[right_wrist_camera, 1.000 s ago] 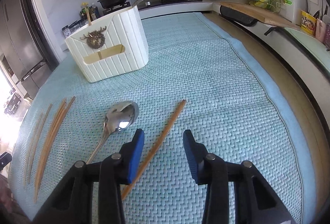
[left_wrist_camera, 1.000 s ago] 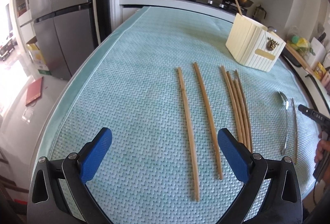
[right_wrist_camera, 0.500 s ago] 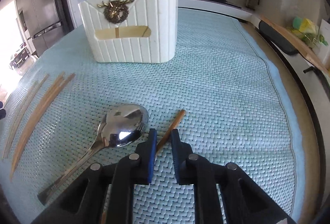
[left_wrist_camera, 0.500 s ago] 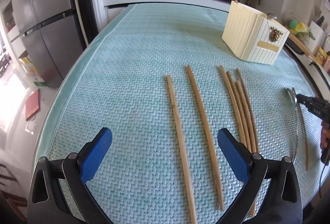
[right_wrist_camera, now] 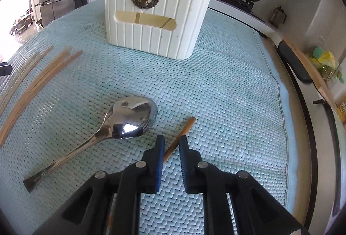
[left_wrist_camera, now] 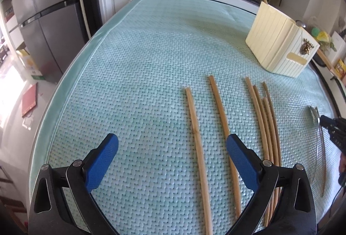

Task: Organize utensils
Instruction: 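Grasp the loose chopstick beside the spoon with the right tool while the left tool grasps another chopstick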

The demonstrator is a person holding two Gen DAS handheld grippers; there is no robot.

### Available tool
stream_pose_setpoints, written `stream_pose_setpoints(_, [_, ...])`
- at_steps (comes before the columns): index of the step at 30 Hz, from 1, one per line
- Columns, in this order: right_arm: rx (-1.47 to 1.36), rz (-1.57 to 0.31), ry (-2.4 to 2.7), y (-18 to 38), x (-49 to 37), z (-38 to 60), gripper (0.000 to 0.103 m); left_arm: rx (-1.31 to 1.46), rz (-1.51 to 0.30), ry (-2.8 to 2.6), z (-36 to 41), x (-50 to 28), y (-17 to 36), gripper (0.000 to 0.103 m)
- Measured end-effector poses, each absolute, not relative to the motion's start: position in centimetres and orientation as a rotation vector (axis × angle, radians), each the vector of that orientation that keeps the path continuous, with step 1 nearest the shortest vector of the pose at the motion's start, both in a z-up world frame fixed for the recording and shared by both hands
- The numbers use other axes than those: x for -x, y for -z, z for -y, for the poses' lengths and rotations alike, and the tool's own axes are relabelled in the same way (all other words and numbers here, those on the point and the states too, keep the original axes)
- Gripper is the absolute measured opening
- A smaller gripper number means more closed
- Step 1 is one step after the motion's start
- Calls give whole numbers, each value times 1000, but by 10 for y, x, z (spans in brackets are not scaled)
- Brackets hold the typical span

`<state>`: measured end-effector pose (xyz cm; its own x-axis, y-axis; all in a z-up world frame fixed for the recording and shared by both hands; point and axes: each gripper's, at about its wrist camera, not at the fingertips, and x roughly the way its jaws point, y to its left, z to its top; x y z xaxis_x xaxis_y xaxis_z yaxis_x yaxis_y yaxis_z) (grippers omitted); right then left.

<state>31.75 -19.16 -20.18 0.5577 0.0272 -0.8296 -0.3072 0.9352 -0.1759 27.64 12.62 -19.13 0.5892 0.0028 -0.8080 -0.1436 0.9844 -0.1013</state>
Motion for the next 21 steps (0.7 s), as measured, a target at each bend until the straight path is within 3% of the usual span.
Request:
stream_pose_setpoints(4, [199,-982,-184,201,-316,204,15,119,-961,-120,-122,-295,200,89])
stream_pose_setpoints(7, [89,-1006,-170,200,-317,219,31,63,-990,-137,-115,-305,209,85])
stream_pose_setpoints(14, [65,-1046,-157,200,-331,221,33,51,-1014,-96,-108,-321,207,80])
stream_pose_setpoints(16, [104,-1050,-138,202,-341,215,30,43,-1023,-80,-105,-325,204,60])
stream_pose_setpoints(17, [110,-1043,-125,201,-345,213,10,32,-1024,-72,-102,-326,203,51])
stream_pose_setpoints(19, [88,-1050,-118,201,-355,214,6,22,-1026,-42,-96,-329,201,7])
stream_pose_setpoints(21, [58,-1050,-124,201,-363,219,6,6,-1023,-37,-92,-331,201,5])
